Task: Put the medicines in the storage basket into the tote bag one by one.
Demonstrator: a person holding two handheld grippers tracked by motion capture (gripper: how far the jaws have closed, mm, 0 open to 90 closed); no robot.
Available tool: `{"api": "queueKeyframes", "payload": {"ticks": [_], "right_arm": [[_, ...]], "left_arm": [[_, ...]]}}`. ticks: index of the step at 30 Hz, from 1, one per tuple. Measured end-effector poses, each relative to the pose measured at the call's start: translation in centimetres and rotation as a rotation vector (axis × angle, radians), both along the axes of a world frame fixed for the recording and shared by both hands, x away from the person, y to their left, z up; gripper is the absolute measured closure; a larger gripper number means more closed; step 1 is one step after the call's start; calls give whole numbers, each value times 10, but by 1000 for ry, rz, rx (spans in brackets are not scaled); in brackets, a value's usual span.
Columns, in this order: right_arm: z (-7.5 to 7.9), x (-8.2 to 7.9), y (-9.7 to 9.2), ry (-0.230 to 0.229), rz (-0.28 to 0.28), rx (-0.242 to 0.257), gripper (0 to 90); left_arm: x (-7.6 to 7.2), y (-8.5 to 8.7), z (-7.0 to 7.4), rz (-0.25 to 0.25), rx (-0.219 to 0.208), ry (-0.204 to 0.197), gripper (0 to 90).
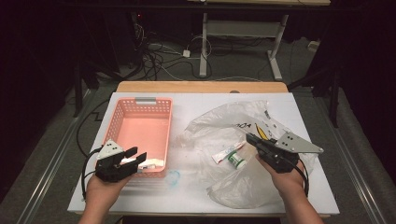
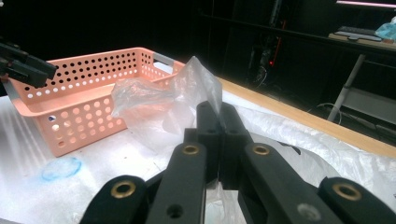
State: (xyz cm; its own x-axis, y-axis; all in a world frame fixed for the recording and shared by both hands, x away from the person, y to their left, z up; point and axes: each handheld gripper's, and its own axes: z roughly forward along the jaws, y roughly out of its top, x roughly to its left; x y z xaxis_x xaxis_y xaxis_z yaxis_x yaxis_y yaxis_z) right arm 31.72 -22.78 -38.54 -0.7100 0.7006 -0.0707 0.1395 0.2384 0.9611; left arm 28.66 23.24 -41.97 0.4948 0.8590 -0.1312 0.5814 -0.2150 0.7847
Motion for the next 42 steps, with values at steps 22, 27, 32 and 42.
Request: {"api": "queueKeyframes", "payload": {"ticks": [22,27,32,42], "right_arm": [[-1,-2,-1,5,4,1,900],[0,-3,-3,-5,1,-2,900],[0,-4,-3,-4,4,0,900],[-1,-5,-3,4,4,-1,900]], "left_arm": [[11,-9,-3,-68,8,120,875],[17,-16,-1,-102,88,185,875],[26,-21,1,-127,145,277,875],[46,-27,-2,-197,250,473,875]]}}
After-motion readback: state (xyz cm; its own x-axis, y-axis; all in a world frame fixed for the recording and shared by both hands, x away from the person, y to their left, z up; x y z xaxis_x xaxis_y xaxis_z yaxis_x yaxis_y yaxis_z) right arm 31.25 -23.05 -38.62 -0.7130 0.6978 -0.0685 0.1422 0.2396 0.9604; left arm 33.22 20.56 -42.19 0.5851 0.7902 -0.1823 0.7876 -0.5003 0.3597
